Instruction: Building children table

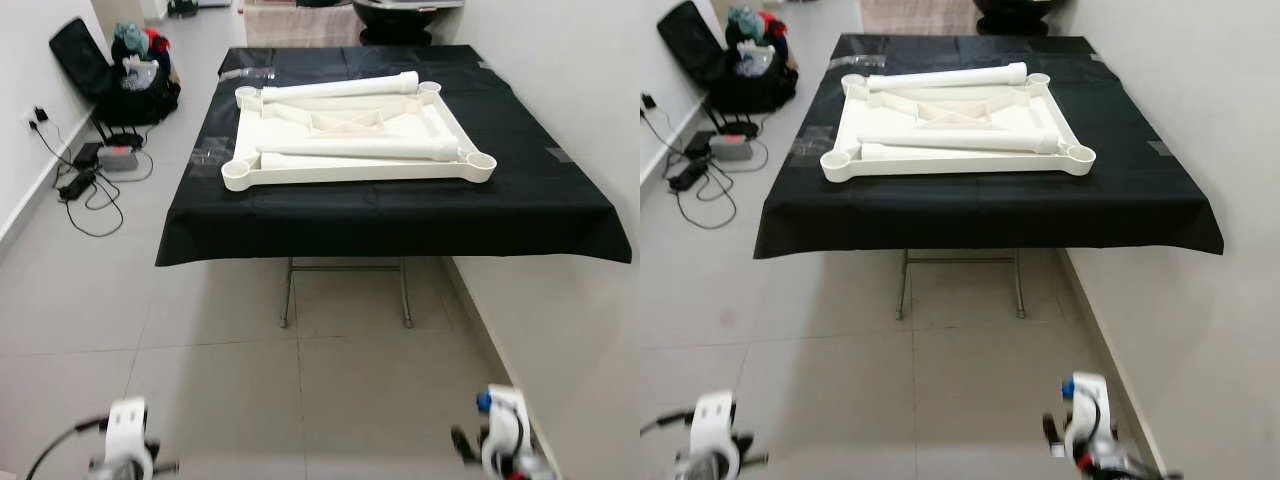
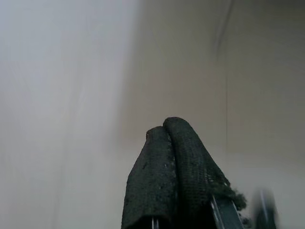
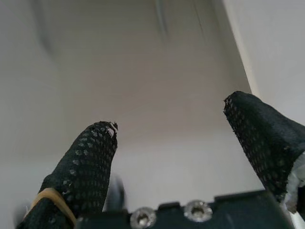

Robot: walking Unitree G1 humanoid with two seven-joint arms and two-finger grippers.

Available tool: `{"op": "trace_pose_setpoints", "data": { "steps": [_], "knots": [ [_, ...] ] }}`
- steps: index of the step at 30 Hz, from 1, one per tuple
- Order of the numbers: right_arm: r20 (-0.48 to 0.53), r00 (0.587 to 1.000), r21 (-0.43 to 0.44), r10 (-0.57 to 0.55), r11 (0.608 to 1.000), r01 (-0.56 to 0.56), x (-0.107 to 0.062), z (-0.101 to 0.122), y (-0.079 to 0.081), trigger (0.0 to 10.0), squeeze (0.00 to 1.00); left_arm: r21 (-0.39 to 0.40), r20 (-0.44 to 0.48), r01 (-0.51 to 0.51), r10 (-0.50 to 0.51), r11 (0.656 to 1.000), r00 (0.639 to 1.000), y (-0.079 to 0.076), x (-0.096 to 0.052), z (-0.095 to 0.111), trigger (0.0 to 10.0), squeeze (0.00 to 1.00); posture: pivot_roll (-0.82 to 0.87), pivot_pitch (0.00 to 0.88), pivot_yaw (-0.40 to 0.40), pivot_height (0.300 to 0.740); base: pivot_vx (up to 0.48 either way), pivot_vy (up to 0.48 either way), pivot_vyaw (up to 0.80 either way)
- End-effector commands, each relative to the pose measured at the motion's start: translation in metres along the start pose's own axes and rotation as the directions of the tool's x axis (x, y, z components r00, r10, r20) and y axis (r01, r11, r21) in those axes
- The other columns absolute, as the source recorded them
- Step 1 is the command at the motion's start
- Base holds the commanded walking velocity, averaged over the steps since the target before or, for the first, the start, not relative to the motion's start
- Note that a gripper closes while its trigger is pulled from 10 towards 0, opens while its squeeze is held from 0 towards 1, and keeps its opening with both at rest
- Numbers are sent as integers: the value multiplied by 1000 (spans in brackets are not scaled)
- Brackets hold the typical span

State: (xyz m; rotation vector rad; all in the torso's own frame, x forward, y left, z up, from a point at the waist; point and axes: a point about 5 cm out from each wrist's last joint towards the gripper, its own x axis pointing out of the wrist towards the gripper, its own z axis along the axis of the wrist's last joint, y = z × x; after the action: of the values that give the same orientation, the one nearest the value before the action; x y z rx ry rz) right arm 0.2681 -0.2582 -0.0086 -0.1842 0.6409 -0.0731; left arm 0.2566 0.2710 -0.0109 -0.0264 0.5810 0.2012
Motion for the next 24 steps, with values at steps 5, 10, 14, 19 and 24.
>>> {"op": "trace_pose_setpoints", "data": {
  "steps": [5, 10, 14, 19, 24],
  "knots": [
    [322, 941, -7, 104, 994, -108, 2, 66, 20, 10000, 0, 150, 337, 78, -125, 986, 933, -34, -1, 63, 10000, 0, -74, 0, -49, 740, 0, 0, 0],
    [392, 900, 24, 188, 976, -214, -10, 86, 46, 10000, 0, 243, 442, 147, -244, 959, 863, -70, -20, 76, 10000, 0, -89, 0, -41, 740, 0, 0, 0],
    [450, 858, 32, 246, 956, -291, -21, 97, 60, 10000, 0, 307, 486, 135, -277, 942, 829, -77, -28, 83, 10000, 0, -102, 0, -41, 740, 0, 0, 0],
    [536, 751, -115, 387, 914, -389, -51, 107, 90, 10000, 0, 293, 484, 253, -372, 922, 792, -89, -48, 84, 10000, 0, -146, 0, -14, 740, 0, 0, 0],
    [549, 753, -119, 362, 926, -359, -61, 118, 82, 10000, 0, 187, 412, 393, -435, 900, 801, -110, -70, 69, 10000, 0, -172, 0, 6, 740, 0, 0, 0]
  ]
}}
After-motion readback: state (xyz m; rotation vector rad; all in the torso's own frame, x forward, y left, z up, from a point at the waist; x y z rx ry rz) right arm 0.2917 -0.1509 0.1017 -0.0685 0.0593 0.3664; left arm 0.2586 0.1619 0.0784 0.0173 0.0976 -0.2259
